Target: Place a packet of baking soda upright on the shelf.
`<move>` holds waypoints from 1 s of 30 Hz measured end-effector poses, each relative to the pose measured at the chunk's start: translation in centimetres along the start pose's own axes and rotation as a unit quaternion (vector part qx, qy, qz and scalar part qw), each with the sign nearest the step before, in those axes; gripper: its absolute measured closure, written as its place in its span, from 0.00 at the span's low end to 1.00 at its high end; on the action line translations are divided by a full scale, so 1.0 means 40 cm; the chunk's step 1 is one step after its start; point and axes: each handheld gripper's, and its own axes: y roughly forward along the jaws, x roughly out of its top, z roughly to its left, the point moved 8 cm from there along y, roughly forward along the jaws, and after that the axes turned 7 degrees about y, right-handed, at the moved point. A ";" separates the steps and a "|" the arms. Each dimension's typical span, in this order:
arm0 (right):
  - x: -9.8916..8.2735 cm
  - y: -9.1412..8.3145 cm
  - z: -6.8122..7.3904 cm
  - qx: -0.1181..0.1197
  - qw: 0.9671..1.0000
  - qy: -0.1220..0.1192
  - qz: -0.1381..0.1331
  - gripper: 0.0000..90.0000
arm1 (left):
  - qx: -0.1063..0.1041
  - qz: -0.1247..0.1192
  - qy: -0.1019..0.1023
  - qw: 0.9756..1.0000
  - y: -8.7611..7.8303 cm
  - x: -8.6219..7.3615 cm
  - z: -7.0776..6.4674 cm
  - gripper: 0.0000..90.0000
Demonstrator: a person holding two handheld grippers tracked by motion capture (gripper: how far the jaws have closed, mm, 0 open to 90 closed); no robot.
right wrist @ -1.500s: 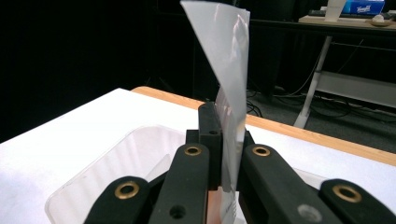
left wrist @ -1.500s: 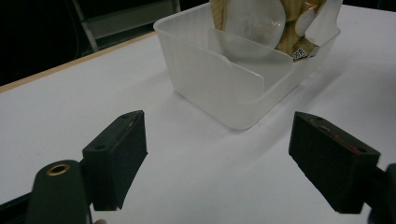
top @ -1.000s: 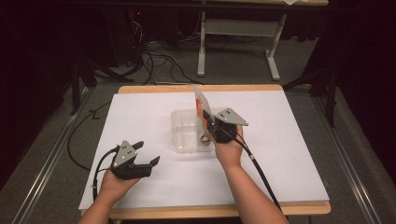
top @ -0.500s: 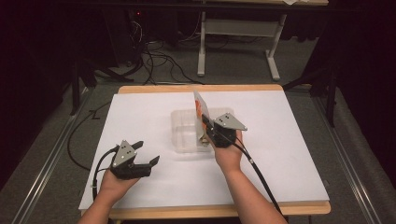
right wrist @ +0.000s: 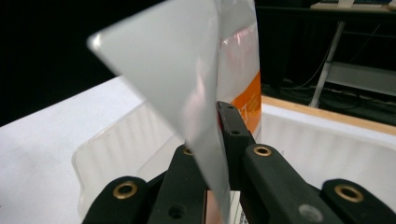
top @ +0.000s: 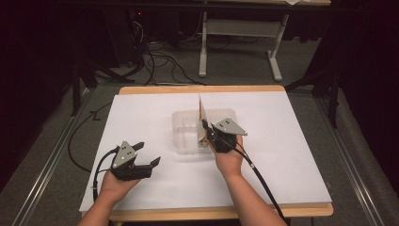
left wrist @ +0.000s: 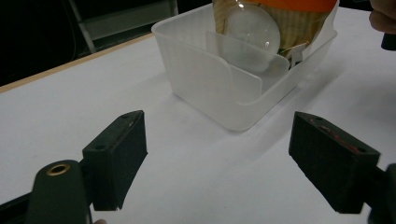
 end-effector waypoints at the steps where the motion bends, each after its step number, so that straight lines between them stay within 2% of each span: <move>1: -0.011 0.003 0.000 0.000 1.000 -0.001 0.008 1.00 | 0.000 -0.001 0.000 1.000 0.001 0.000 0.000 0.22; 4: -0.033 0.005 0.001 0.003 1.000 -0.002 0.008 1.00 | -0.001 0.002 0.002 1.000 0.001 -0.001 -0.001 0.22; 10: -0.035 0.000 0.002 0.003 1.000 0.003 0.007 1.00 | -0.001 0.002 0.003 1.000 0.003 -0.001 -0.002 0.22; 21: -0.035 -0.003 -0.003 -0.002 1.000 -0.003 0.022 0.95 | 0.001 0.003 0.002 1.000 0.001 0.000 -0.001 0.22; 23: -0.033 -0.002 -0.003 -0.002 1.000 -0.002 0.024 0.91 | 0.001 0.004 0.002 1.000 0.001 0.000 -0.001 0.22; 24: -0.031 -0.002 -0.001 -0.002 1.000 -0.002 0.029 0.85 | 0.001 0.004 0.003 1.000 0.001 0.000 -0.002 0.22; 25: -0.031 -0.002 -0.001 -0.002 1.000 -0.002 0.029 0.85 | 0.001 0.004 0.003 1.000 0.001 0.000 -0.002 0.22; 26: -0.029 -0.002 0.001 0.000 0.999 -0.001 0.032 0.81 | 0.001 0.004 0.004 1.000 0.002 -0.001 -0.003 0.22; 30: -0.019 -0.001 0.009 0.004 0.999 -0.009 0.038 0.56 | 0.001 0.004 0.004 1.000 0.003 -0.001 -0.003 0.22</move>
